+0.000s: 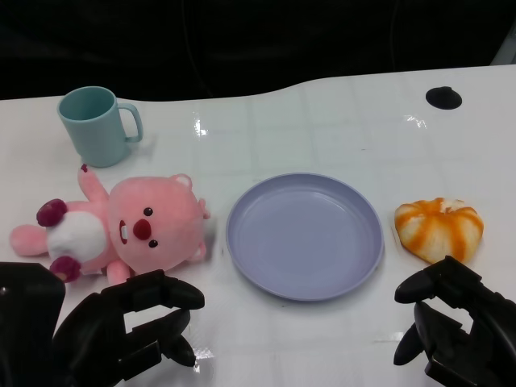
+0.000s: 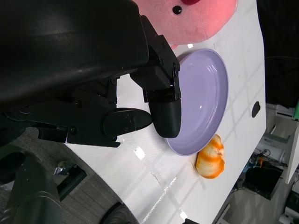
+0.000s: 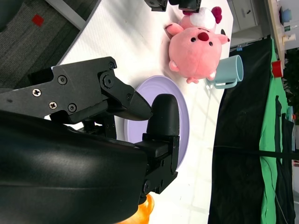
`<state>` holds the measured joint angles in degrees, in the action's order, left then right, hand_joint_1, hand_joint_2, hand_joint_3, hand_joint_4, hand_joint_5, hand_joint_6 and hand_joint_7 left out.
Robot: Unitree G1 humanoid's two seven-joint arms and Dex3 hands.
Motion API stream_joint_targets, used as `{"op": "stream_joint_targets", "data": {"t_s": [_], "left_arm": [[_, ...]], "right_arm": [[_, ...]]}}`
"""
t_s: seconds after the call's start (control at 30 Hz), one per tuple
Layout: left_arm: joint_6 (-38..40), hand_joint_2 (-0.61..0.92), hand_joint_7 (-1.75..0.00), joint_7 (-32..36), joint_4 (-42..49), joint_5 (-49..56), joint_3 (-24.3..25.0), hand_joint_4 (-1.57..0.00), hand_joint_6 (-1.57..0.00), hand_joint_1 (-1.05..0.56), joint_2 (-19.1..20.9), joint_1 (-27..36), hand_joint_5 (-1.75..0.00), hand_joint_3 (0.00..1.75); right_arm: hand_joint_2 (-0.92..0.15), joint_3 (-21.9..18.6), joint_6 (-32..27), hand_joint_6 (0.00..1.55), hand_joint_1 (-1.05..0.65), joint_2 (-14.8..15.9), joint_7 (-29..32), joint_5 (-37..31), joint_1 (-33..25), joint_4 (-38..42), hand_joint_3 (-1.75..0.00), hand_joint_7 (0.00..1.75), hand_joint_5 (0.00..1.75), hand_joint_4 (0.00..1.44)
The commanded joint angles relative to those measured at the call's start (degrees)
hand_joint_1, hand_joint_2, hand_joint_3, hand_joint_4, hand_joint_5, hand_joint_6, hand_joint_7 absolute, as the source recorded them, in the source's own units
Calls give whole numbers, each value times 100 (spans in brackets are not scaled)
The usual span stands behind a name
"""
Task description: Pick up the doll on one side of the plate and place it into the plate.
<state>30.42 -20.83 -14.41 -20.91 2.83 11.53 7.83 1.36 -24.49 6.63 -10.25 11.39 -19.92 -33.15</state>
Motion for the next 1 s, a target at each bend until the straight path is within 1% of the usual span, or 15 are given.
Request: {"op": "stream_joint_targets", "data": {"t_s": [0.03,0.63,1.0], "left_arm": [[29,92,-118,-4,-27,-12,58,-56,-58,-48,94,-19,-158,35],[-113,92,-118,-103,40,-18,62,-56,-57,-48,114,-7,-158,35],[-29,92,-118,-18,-43,16,54,-56,-58,-49,101,0,-158,35]], "right_arm": [[-92,-52,62,31,-24,62,-1,1,34,2,-71,170,175,46],[-92,-73,34,31,-23,65,-10,35,32,-44,-73,171,175,46],[-92,-59,58,31,-22,75,-13,18,35,-44,-73,171,175,46]]}}
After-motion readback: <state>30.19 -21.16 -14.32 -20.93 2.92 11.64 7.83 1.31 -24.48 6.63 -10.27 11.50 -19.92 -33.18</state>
